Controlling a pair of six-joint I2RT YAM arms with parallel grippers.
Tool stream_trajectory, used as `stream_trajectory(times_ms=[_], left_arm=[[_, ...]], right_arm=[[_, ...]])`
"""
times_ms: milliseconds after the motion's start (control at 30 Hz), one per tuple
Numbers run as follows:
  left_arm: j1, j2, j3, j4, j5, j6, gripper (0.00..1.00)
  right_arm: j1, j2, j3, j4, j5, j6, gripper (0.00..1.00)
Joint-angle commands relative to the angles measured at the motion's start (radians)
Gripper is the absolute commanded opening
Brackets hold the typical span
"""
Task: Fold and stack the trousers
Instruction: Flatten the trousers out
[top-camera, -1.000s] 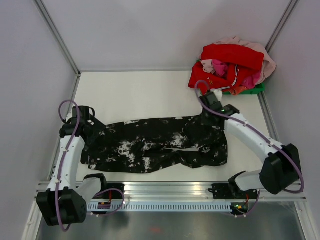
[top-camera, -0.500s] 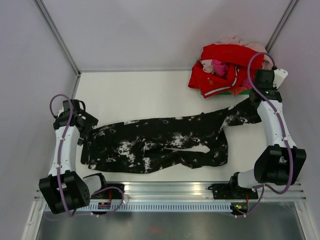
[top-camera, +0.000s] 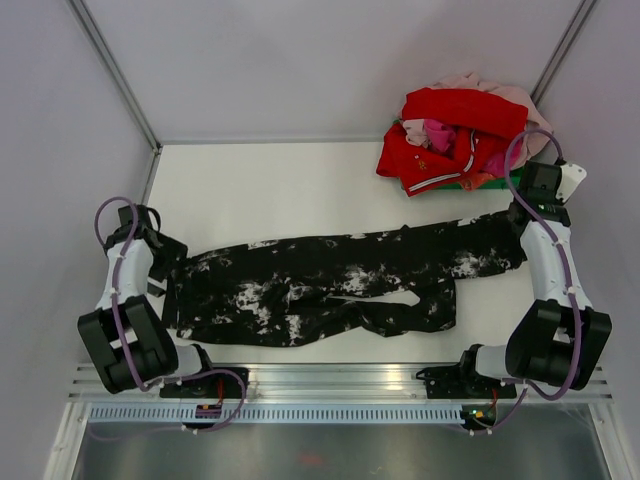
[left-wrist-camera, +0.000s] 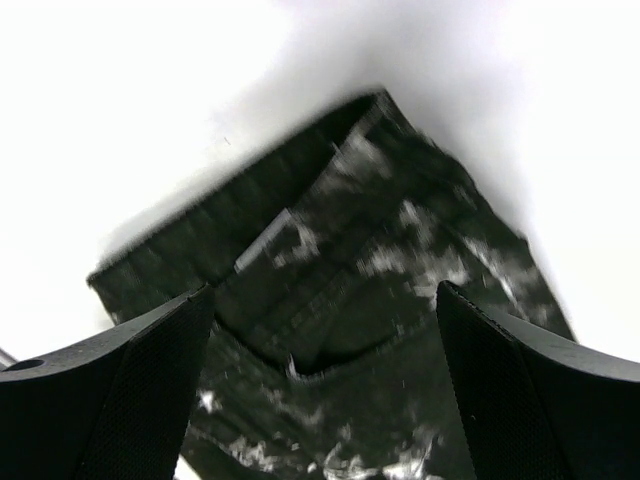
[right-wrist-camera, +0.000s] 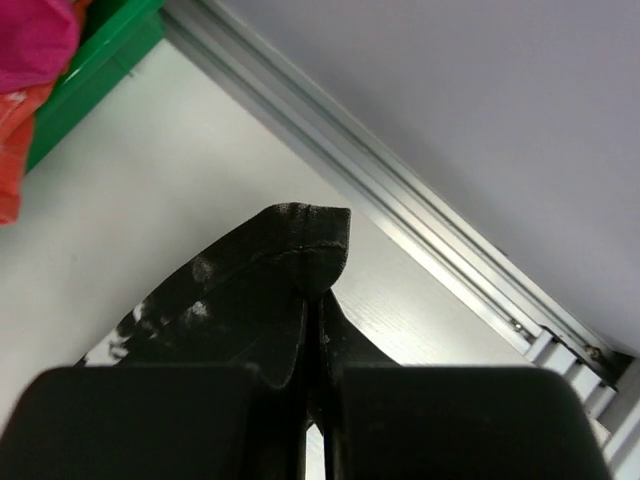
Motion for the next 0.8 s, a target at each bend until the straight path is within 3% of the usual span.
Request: stream_trajectory(times_ms=[0, 300, 600, 667, 767], left_arm=[[0.098, 0.057, -0.007, 0.098, 0.07, 0.052, 0.95], [0.108, 0.039, -0.09, 0.344, 0.166, 0.183, 0.89], [0.088, 0.255, -0.036, 0.321, 0.134, 0.197, 0.83], [0.068, 0.257, -0.047, 0.37, 0.119, 0.185, 0.8], [0.059, 0.28, -0.033, 0.397, 0.113, 0.181, 0.65]], right_arm=[[0.001, -0.009, 0.009, 0.073, -0.084, 0.012, 0.0], [0.001, -0.013, -0.029, 0.12, -0.155, 0.025, 0.0], [0.001, 0.036, -0.046, 0.156, -0.173, 0.036, 0.0], [0.001, 0.043, -0.046, 0.162, -0.165, 0.03, 0.0], [0.001, 0.053, -0.044, 0.163, -0.156, 0.025, 0.0]])
